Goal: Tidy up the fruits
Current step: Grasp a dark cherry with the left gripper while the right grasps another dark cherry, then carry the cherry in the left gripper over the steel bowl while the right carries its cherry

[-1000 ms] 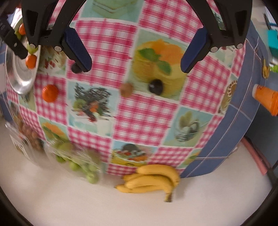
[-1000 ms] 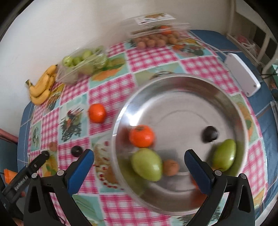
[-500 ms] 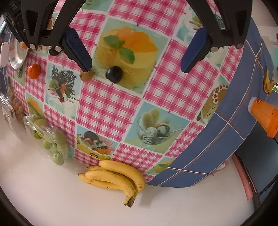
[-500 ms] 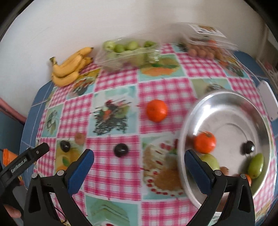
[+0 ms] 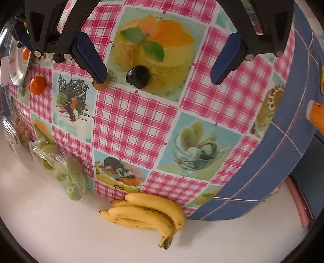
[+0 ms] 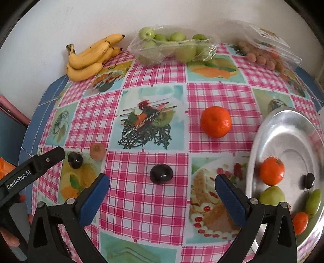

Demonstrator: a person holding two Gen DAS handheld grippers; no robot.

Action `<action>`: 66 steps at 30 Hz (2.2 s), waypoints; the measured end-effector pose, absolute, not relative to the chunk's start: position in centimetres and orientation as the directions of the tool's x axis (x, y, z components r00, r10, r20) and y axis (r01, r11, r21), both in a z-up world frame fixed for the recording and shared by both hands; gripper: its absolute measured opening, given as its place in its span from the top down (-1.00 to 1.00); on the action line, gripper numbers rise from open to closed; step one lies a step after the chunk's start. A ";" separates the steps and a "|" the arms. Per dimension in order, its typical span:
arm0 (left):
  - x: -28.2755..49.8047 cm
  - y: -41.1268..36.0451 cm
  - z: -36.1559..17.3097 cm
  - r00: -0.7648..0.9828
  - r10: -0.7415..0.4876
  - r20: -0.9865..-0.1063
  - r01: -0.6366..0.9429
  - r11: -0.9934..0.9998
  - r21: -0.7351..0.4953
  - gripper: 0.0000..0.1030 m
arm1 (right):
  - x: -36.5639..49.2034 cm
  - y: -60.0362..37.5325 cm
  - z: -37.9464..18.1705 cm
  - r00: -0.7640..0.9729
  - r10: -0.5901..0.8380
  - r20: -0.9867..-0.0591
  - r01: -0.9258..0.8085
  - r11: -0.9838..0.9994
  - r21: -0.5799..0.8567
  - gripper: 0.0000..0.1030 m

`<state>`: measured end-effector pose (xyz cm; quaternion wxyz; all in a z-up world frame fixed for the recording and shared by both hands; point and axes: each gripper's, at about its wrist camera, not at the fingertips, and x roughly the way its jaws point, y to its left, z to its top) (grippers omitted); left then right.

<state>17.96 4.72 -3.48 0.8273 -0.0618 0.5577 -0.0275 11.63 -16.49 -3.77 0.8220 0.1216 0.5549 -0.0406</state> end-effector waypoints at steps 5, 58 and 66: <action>18.2 4.2 -4.1 0.383 -0.079 -0.920 -0.014 0.996 -0.091 -0.98 | 11.9 -16.1 -4.9 0.359 0.065 -0.931 0.199 0.969 0.145 -1.00; 17.0 0.5 0.2 0.403 -0.220 -0.888 0.121 0.975 -0.187 0.45 | 11.2 -17.3 -1.8 0.407 0.068 -0.911 0.214 0.962 0.167 0.46; 15.8 -3.3 1.4 0.405 -0.260 -0.877 0.187 0.962 -0.199 0.45 | 10.4 -19.8 -1.3 0.410 0.064 -0.910 0.265 0.946 0.186 0.46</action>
